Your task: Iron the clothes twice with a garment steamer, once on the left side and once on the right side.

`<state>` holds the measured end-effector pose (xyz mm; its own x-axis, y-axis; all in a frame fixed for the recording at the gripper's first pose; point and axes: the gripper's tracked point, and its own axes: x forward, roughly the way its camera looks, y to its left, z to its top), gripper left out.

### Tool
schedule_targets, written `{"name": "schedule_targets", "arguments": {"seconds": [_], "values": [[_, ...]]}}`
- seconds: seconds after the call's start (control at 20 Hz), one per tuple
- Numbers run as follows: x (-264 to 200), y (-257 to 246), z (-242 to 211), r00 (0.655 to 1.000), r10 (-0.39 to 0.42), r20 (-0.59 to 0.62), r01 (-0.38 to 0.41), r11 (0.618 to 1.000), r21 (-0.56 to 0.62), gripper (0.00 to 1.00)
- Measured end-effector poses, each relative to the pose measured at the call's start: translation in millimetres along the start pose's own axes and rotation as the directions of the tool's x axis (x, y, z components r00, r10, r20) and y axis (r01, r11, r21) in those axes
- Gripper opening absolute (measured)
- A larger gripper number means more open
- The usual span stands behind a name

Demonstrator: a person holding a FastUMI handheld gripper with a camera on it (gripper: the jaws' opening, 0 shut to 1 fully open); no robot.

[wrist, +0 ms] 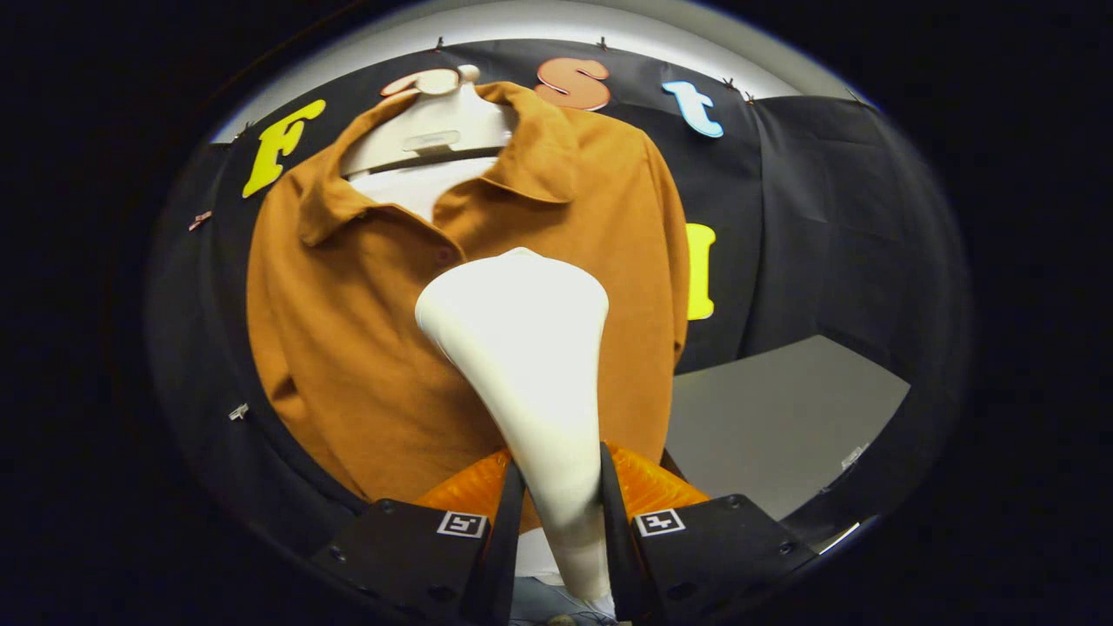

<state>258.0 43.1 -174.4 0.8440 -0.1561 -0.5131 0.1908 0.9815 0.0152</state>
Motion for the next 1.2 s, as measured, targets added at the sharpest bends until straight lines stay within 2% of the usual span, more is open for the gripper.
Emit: {"name": "schedule_targets", "arguments": {"seconds": [0.2,0.45,0.8,1.2], "values": [[-6,47,3,0.993,0.116,0.013,-0.115,0.993,-0.032,0.47],[6,76,-11,0.984,0.174,-0.031,-0.175,0.984,-0.035,0.47],[35,86,-63,0.974,0.157,-0.162,-0.167,0.985,-0.050,0.47],[54,88,-132,0.929,0.147,-0.339,-0.160,0.987,-0.011,0.47]]}}
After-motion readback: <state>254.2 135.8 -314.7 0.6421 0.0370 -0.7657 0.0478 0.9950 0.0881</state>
